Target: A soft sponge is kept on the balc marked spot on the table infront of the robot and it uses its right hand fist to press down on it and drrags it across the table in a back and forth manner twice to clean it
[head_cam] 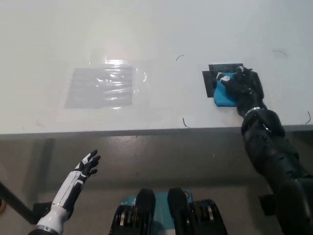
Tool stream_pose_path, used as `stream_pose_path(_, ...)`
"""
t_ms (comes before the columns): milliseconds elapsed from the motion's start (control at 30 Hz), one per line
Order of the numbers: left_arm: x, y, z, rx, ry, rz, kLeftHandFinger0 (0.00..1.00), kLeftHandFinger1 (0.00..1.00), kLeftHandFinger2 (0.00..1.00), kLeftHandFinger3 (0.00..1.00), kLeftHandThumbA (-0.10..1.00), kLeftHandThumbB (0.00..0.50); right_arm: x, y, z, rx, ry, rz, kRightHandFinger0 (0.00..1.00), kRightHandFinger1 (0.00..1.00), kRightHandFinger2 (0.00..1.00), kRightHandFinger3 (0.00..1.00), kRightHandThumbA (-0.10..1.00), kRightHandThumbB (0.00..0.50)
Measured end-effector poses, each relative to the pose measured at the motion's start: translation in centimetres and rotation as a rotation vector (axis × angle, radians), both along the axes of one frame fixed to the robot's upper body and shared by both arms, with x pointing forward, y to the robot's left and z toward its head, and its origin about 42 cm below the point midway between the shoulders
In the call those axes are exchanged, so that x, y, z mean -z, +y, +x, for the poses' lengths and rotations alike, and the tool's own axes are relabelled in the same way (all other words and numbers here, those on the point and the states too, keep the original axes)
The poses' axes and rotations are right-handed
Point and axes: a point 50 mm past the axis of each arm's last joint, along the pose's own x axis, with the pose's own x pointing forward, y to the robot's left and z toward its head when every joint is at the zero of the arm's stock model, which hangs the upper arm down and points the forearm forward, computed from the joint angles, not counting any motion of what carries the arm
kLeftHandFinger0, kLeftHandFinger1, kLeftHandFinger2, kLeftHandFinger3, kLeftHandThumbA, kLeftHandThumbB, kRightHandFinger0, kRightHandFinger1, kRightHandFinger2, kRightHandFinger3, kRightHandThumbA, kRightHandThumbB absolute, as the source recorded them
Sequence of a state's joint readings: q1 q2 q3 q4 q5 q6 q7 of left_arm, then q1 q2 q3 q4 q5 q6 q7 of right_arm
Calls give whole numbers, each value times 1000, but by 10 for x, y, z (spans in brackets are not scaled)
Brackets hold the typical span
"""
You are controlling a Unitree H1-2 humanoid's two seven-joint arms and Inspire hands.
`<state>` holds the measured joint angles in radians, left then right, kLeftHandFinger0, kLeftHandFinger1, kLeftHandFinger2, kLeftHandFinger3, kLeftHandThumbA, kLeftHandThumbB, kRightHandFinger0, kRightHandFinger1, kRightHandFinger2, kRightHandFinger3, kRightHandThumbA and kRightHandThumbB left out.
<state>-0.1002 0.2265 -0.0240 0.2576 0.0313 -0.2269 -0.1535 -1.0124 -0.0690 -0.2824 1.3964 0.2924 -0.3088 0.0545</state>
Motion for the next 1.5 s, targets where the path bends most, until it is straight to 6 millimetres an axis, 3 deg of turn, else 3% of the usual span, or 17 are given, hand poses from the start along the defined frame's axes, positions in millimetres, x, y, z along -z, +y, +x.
stream_pose_path(200, 0, 0, 0, 0, 0, 0, 1000, 1000, 1000, 1000, 1000, 458, 0, 1, 0, -15, -4, -15, 0, 0, 0, 0, 1000, 218)
stream_pose_path(267, 0, 0, 0, 0, 0, 0, 1000, 1000, 1000, 1000, 1000, 462, 0, 0, 0, -17, -4, -21, 0, 0, 0, 0, 1000, 241)
stream_pose_path(300, 0, 0, 0, 0, 0, 0, 1000, 1000, 1000, 1000, 1000, 463, 0, 0, 0, -18, -4, -27, 247, 23, 24, 49, 1000, 299)
stream_pose_path(333, 0, 0, 0, 0, 0, 0, 1000, 1000, 1000, 1000, 1000, 463, -1, 0, 0, -20, -3, -40, 315, 5, 5, 36, 1000, 313)
stream_pose_path(367, 0, 0, 0, 0, 0, 0, 1000, 1000, 1000, 1000, 1000, 462, -1, -1, 0, -26, -3, -65, 545, 406, 461, 482, 1000, 378)
stream_pose_path(400, 0, 0, 0, 0, 0, 0, 1000, 1000, 1000, 1000, 1000, 459, -1, -2, 1, -35, -5, -88, 784, 745, 836, 861, 1000, 375)
stream_pose_path(433, 0, 0, 0, 0, 0, 0, 1000, 1000, 1000, 1000, 1000, 459, -2, -4, 1, -43, -9, -101, 999, 995, 1000, 1000, 1000, 376)
stream_pose_path(500, 0, 0, 0, 0, 0, 0, 1000, 1000, 1000, 1000, 1000, 474, -5, -7, 2, -62, -26, -105, 1000, 1000, 1000, 1000, 1000, 381)
stream_pose_path(567, 0, 0, 0, 0, 0, 0, 1000, 1000, 1000, 1000, 1000, 477, -14, -13, 5, -93, -70, -104, 1000, 1000, 1000, 1000, 1000, 337)
stream_pose_path(600, 0, 0, 0, 0, 1, 0, 1000, 1000, 1000, 1000, 1000, 477, -19, -15, 6, -105, -97, -104, 1000, 1000, 1000, 1000, 1000, 339)
stream_pose_path(767, 2, -1, 0, -2, 9, -2, 1000, 1000, 1000, 1000, 1000, 477, -55, -17, 11, -130, -252, -95, 1000, 1000, 1000, 1000, 1000, 445)
stream_pose_path(833, 4, 0, -1, -3, 15, -3, 1000, 1000, 1000, 1000, 1000, 479, -64, -18, 10, -131, -291, -91, 1000, 1000, 1000, 1000, 1000, 466)
stream_pose_path(1100, 9, 0, -2, -7, 35, -3, 1000, 1000, 1000, 1000, 1000, 477, -96, -26, -4, -130, -415, -81, 1000, 1000, 1000, 1000, 1000, 479)
stream_pose_path(1367, 9, 0, -2, -7, 38, -2, 1000, 1000, 1000, 1000, 1000, 471, -123, -32, -26, -130, -527, -80, 1000, 1000, 1000, 1000, 1000, 428)
stream_pose_path(1400, 9, 0, -2, -7, 38, -2, 1000, 1000, 1000, 1000, 1000, 476, -123, -33, -30, -129, -537, -81, 1000, 1000, 1000, 1000, 1000, 462)
stream_pose_path(1500, 9, 0, -2, -7, 39, -2, 1000, 1000, 1000, 1000, 1000, 484, -119, -37, -44, -126, -557, -88, 1000, 1000, 1000, 1000, 1000, 474)
